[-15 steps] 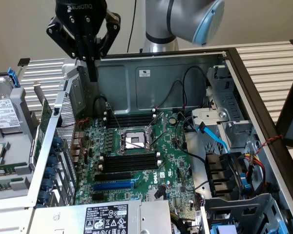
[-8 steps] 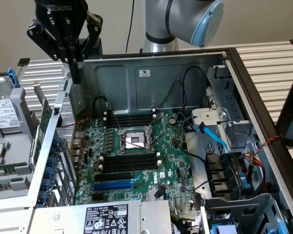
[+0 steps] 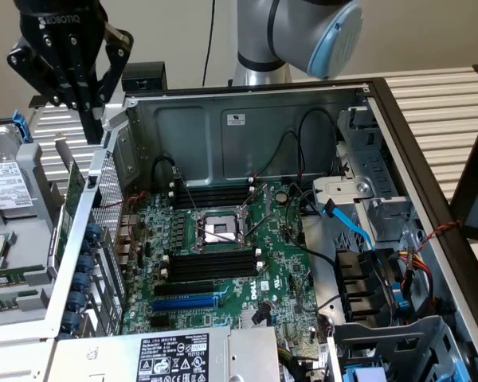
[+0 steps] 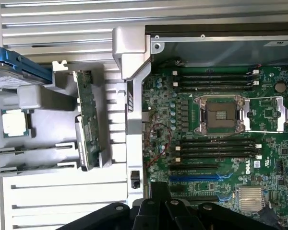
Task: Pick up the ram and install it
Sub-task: 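Reach for the ram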
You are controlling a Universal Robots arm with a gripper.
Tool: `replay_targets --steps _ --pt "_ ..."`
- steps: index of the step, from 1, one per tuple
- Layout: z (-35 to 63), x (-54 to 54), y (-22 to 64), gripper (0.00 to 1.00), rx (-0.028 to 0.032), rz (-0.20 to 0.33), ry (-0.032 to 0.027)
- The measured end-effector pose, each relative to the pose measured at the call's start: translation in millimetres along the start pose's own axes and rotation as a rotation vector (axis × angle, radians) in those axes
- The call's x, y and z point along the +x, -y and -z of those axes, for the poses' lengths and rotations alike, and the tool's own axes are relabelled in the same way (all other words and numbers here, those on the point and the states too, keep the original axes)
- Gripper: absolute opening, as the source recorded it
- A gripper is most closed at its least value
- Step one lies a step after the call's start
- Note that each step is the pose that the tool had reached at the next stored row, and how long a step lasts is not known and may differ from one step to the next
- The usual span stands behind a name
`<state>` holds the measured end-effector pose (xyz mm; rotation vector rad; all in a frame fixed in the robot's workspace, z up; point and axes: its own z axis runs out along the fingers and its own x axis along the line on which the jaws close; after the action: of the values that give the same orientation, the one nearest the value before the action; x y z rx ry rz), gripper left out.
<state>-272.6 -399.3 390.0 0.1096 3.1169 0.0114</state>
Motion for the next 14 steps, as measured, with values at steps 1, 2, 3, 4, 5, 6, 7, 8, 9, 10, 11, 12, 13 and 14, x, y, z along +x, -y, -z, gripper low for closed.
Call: replay_targets --steps 1,2,3,4,5,6,7,8,9,10,11,12,13,14 --pt "-0.5 4.9 0.4 0.1 0.0009 0.0 0.0001" --pt "-1.1 9.4 0.7 0.1 0.0017 0.0 0.0001" --pt "-1.7 13.9 1.0 0.1 0.0024 0.0 0.0002" --pt "-2.3 18.4 1.3 0.1 0.003 0.0 0.0002" --pt "-3.0 22.8 1.6 0.1 0.0033 0.0 0.0003" --pt "-3.6 27.4 2.0 0.1 0.0034 0.0 0.0003" --pt "-4.2 31.9 2.3 0.1 0.0035 0.0 0.0004" --pt "-4.9 36.7 2.6 0.1 0.0035 0.0 0.0003" --pt "-5.4 41.2 2.9 0.1 0.0036 0.0 0.0003" --pt "-6.0 45.7 3.3 0.1 0.0036 0.0 0.0003" --pt "-6.6 50.2 3.6 0.1 0.0035 0.0 0.0004" --pt "-7.2 54.8 3.9 0.1 0.0035 0.0 0.0003" --pt "-7.6 59.3 4.2 0.1 0.0036 0.0 0.0002" --pt "-8.3 64.1 4.6 0.1 0.0036 0.0 0.0003"
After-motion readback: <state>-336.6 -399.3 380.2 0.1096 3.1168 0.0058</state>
